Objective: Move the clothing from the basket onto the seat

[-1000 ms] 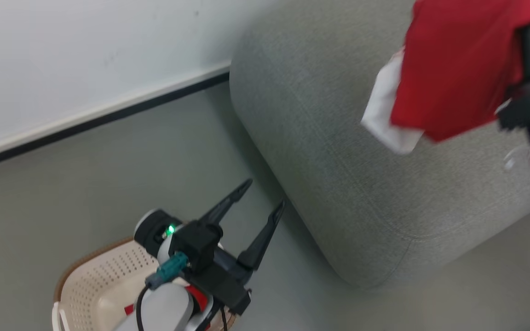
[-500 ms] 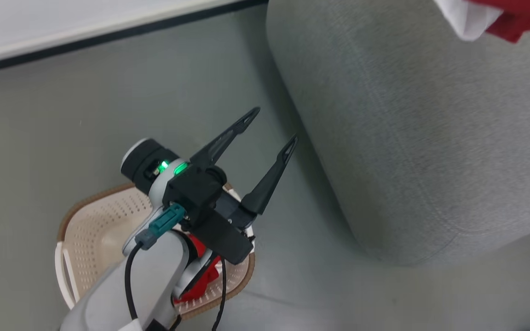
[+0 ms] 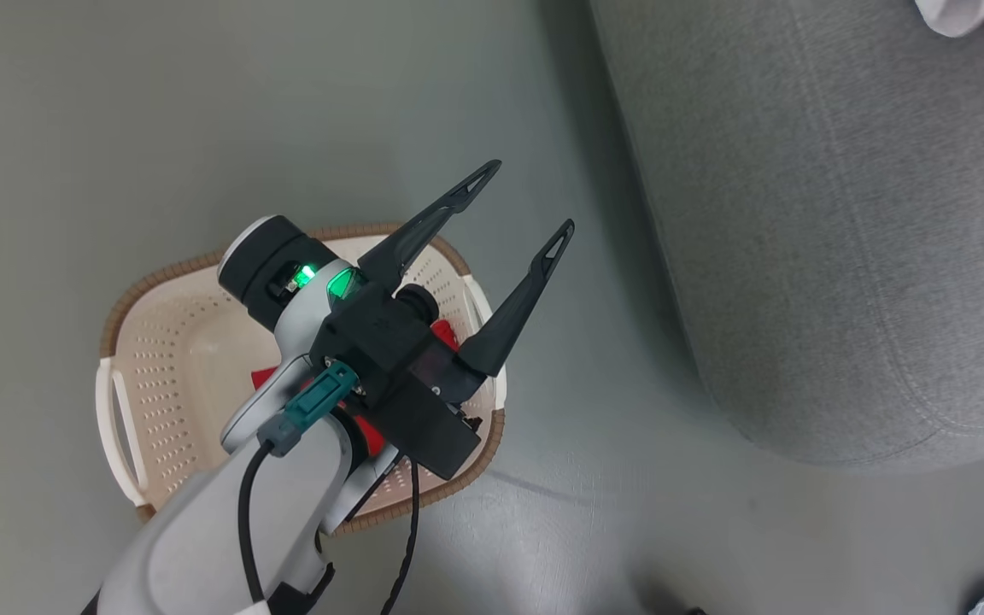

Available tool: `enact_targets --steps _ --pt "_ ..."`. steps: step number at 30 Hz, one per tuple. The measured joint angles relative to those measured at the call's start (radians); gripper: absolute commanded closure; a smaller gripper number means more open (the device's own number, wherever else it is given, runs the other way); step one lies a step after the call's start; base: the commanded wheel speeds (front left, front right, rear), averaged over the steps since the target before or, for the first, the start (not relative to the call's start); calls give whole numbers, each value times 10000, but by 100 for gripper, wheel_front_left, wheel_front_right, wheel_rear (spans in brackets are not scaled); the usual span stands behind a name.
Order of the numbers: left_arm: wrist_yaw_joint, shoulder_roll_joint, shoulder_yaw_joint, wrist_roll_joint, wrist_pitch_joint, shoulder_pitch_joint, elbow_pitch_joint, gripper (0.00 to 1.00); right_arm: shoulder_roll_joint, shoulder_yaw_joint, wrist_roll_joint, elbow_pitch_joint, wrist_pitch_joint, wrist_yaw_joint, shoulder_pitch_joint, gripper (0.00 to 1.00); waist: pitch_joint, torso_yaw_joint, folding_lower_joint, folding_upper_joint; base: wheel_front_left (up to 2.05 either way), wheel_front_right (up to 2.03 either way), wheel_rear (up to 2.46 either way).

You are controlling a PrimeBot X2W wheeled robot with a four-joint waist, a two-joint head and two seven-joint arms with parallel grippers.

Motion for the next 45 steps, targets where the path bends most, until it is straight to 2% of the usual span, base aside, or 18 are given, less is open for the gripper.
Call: enact_targets --steps 10,18,19,21,22,34,45 --pt "-4 67 -199 155 171 -315 56 0 598 42 10 901 -86 -8 106 100 738 26 0 1 0 0 0" --pt "-12 84 -232 167 111 -333 278 0 1183 268 -2 1484 -98 115 338 100 637 19 -3 -1 0 0 0" --pt "-12 86 -230 167 96 -331 318 0 1239 305 -4 1505 -98 178 338 90 613 11 -3 -1 0 0 0" --pt "-12 121 -226 165 67 -321 449 0 1394 368 -6 1565 -100 282 342 34 553 -11 -3 -1 0 0 0" --pt "-12 142 -222 161 19 -315 518 0 1461 451 -48 1595 -104 359 369 0 514 -22 -3 -1 0 0 0" --pt "-8 190 -81 -50 -560 106 1302 0 2084 1141 -690 1494 -142 890 1691 0 -310 -263 -4 -1 0 0 0" --pt "2 -121 180 -589 -1078 758 2360 0 2535 1055 -738 823 -142 968 2906 0 -1634 -313 -3 -3 0 0 0"
